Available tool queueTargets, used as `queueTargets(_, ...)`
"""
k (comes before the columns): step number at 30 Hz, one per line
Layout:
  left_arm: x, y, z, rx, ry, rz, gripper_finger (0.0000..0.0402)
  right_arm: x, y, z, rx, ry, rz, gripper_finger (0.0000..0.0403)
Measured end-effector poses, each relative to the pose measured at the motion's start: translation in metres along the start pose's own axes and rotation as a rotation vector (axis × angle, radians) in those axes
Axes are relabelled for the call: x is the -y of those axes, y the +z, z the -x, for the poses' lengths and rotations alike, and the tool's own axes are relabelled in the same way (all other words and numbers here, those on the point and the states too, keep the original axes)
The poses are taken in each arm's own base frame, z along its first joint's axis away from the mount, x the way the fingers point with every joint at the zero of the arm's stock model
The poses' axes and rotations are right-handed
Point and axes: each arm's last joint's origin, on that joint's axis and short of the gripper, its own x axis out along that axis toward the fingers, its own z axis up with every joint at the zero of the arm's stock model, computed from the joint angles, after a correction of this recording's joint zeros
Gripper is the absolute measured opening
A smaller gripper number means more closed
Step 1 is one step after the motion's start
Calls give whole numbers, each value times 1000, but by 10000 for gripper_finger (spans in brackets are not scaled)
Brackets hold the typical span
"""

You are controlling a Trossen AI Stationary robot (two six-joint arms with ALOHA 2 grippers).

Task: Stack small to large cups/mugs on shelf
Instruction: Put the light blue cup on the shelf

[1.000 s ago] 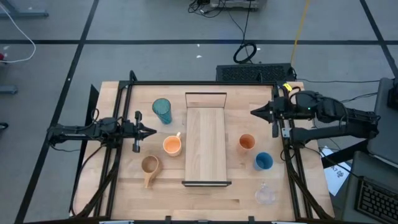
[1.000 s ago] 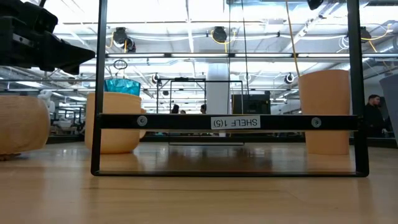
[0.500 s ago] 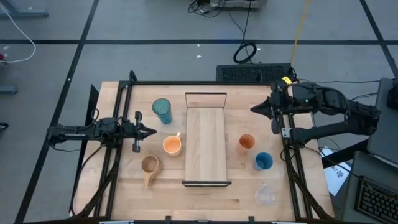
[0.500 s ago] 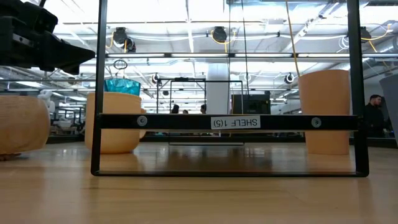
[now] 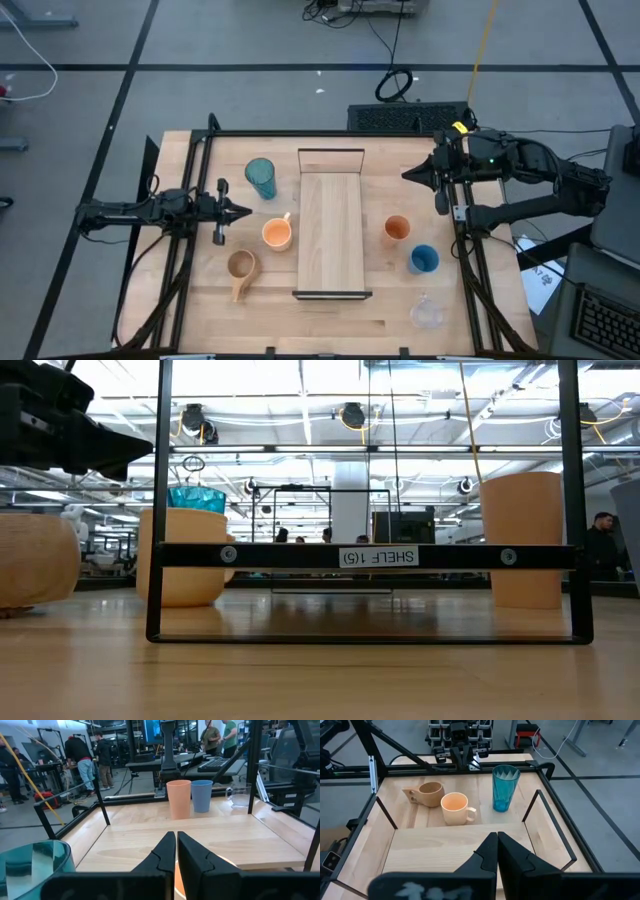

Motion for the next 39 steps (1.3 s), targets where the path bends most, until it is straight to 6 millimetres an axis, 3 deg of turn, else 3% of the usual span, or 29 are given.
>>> queueTargets(9,1,1,0,7,-24,48,21,0,0,0,0,0,0,0)
queueTargets(13,1,10,1,62,-59,78,21,0,0,0,0,0,0,0)
queueTargets(25,-5,75,17,-12,-65,118,21,0,0,0,0,0,1,0)
queueTargets(39,-14,178,14,-120,-66,127,21,0,0,0,1,0,1,0)
